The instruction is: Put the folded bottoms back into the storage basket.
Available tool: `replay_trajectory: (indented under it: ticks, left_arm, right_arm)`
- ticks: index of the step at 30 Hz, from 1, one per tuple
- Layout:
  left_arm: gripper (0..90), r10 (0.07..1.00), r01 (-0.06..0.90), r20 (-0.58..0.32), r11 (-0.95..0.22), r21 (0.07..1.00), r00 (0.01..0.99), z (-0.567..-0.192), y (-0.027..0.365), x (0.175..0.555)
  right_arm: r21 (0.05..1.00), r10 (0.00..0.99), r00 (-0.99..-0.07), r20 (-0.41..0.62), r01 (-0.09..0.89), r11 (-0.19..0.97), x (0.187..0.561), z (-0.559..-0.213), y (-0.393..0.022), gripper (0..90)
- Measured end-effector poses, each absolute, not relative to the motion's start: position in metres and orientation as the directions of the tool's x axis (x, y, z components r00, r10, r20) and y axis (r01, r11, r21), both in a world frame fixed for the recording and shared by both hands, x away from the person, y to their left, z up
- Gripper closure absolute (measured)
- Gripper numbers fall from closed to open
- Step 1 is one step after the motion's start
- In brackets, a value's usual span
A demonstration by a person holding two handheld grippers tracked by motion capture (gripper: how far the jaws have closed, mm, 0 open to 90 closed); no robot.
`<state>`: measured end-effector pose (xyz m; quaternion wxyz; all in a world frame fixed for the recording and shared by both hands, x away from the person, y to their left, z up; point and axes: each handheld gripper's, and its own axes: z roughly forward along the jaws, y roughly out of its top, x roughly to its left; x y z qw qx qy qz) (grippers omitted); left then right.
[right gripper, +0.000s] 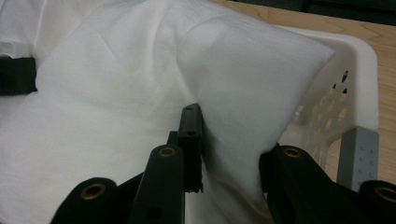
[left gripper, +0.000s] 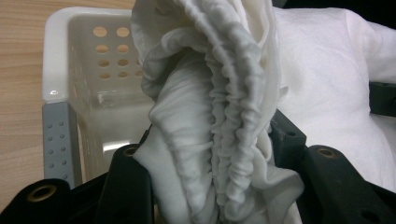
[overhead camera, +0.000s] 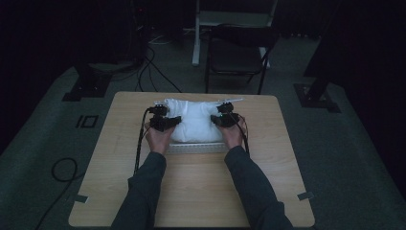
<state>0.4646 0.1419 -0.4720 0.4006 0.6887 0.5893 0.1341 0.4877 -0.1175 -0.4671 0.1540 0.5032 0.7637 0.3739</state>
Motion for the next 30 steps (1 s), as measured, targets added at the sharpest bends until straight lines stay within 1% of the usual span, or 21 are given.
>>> replay_trajectory:
  ticks: [3,6,13,21,30]
  left_arm:
    - [53.6,0.921,0.709,-0.288,0.017,0.705,0.264,-0.473,0.141,0.463]
    - [53.2,0.917,0.722,-0.310,0.034,0.691,0.252,-0.475,0.141,0.461]
    - [52.5,0.927,0.727,-0.291,0.028,0.686,0.239,-0.478,0.140,0.457]
    - [52.4,0.926,0.738,-0.305,0.044,0.674,0.223,-0.484,0.141,0.454]
    - [52.4,0.934,0.736,-0.280,0.027,0.676,0.224,-0.486,0.139,0.452]
  right_arm:
    - [0.722,0.884,-0.445,0.141,0.658,0.215,0.486,-0.468,-0.117,73.8]
    - [0.715,0.885,-0.444,0.143,0.664,0.217,0.485,-0.469,-0.117,73.7]
    - [0.706,0.885,-0.446,0.135,0.670,0.230,0.483,-0.472,-0.116,73.5]
    - [0.701,0.883,-0.450,0.130,0.672,0.239,0.480,-0.477,-0.114,73.3]
    - [0.696,0.887,-0.450,0.107,0.671,0.256,0.477,-0.478,-0.111,73.1]
